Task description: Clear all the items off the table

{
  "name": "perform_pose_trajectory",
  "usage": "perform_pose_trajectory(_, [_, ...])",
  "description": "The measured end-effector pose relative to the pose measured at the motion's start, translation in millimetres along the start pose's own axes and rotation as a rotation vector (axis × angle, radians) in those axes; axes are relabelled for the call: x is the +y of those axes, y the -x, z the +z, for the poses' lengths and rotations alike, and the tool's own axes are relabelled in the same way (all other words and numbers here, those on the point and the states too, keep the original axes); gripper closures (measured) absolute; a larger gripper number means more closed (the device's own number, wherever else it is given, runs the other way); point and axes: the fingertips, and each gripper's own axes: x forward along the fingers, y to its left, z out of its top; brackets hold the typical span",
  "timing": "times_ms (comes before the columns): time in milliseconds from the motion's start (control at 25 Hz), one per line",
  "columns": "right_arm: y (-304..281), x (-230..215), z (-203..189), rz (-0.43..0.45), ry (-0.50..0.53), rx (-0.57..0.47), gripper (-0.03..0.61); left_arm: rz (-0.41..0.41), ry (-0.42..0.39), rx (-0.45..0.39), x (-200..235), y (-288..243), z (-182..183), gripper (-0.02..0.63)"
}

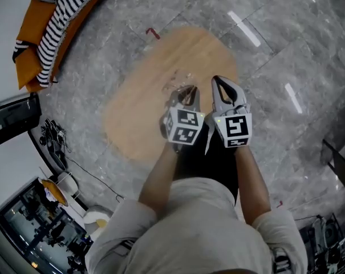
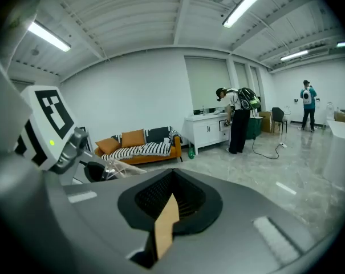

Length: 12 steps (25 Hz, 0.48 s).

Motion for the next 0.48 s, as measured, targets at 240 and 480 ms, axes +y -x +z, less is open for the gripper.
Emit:
perform_pose_trajectory(240, [23.9,18.5,47.3,-0.043,0.036,-0.049,0.572,0.004,-0.037,-0.127,6.9,56.1,43.8,0.555])
perform_pose_trajectory(480, [65.5,31.0,96.5,-0.105,0.067,-0.145,0.572,0.016,0.019,-0.262,2.4,116.1,71.2,0.555])
